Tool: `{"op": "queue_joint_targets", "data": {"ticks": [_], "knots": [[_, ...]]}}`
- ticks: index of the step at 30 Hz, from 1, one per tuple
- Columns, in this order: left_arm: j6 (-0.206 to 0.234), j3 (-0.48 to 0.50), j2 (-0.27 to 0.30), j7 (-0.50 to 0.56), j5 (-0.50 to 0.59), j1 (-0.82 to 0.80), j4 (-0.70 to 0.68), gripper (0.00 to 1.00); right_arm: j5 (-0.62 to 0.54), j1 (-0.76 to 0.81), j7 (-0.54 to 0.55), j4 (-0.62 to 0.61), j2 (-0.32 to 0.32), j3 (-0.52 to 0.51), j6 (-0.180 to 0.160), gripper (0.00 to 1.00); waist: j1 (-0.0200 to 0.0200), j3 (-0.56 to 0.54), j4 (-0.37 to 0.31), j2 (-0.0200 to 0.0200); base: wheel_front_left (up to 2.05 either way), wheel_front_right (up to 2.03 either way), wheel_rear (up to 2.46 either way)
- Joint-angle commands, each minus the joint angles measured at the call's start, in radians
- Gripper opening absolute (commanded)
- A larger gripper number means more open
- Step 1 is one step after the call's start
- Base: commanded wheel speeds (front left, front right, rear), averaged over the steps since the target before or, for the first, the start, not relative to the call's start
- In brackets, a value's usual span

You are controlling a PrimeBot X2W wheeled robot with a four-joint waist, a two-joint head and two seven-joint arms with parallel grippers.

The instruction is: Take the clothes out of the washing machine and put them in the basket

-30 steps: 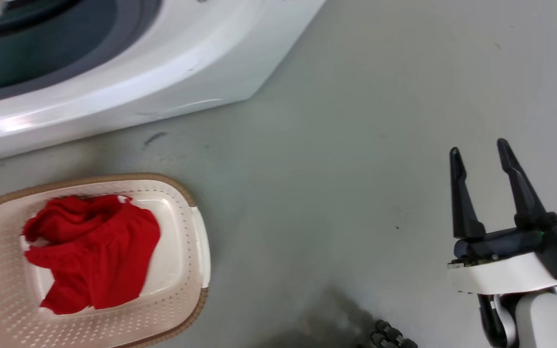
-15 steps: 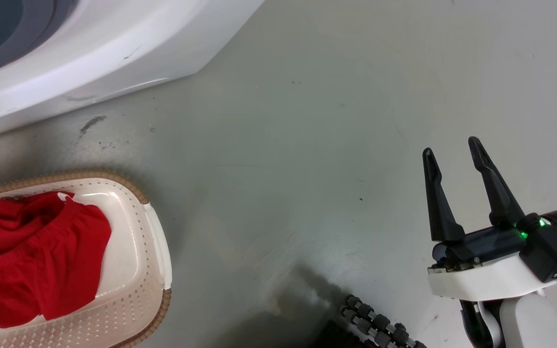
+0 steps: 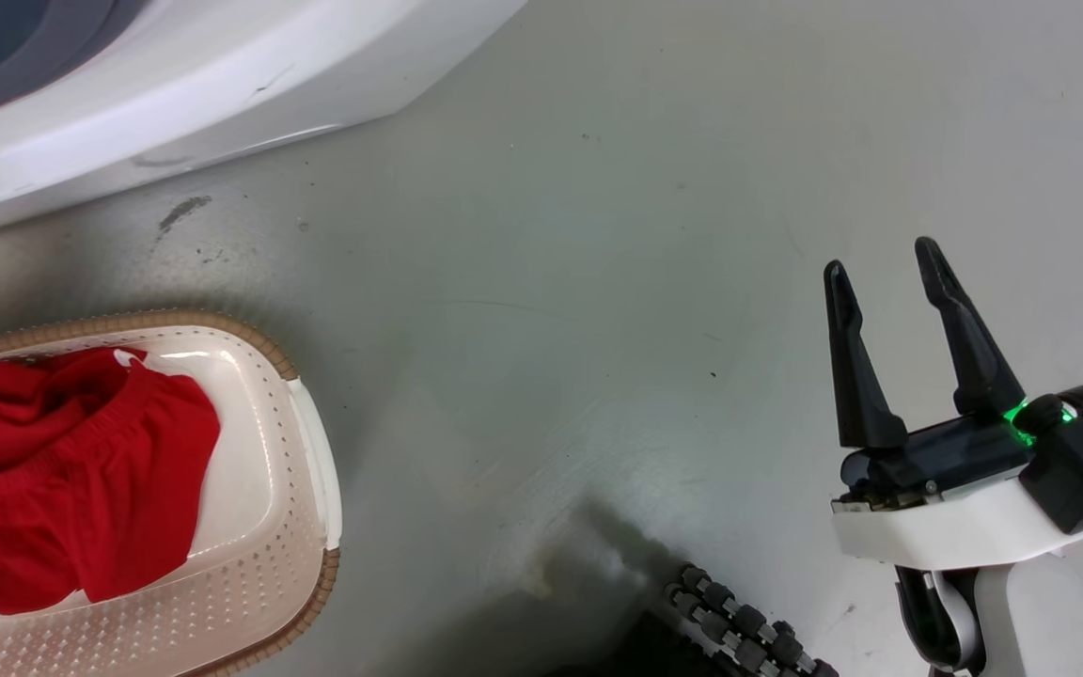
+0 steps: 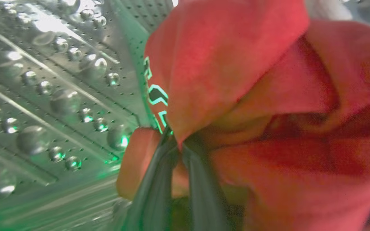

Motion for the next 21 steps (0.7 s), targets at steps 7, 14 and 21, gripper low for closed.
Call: {"op": "queue_joint_targets", "data": {"ticks": [7, 14, 21], "knots": [[-0.014, 0.001, -0.033, -0.114, -0.021, 0.003, 0.025, 0.0, -0.02, -0.023, -0.002, 0.011, 0.001, -0.03, -0.001, 1.0, -0.0001, -0.038, 0.048, 0.0, 0.0, 0.0, 0.0], [-0.023, -0.012, -0.064, -0.391, -0.012, 0.072, 0.04, 0.0, -0.06, -0.038, -0.002, 0.013, 0.001, -0.066, -0.001, 1.0, -0.0001, -0.127, 0.123, 0.0, 0.0, 0.0, 0.0], [-0.031, -0.005, -0.138, -0.663, -0.057, 0.191, 0.092, 0.0, -0.116, -0.014, -0.002, 0.029, 0.001, -0.1, -0.001, 1.0, -0.0001, -0.244, 0.21, 0.0, 0.0, 0.0, 0.0]]}}
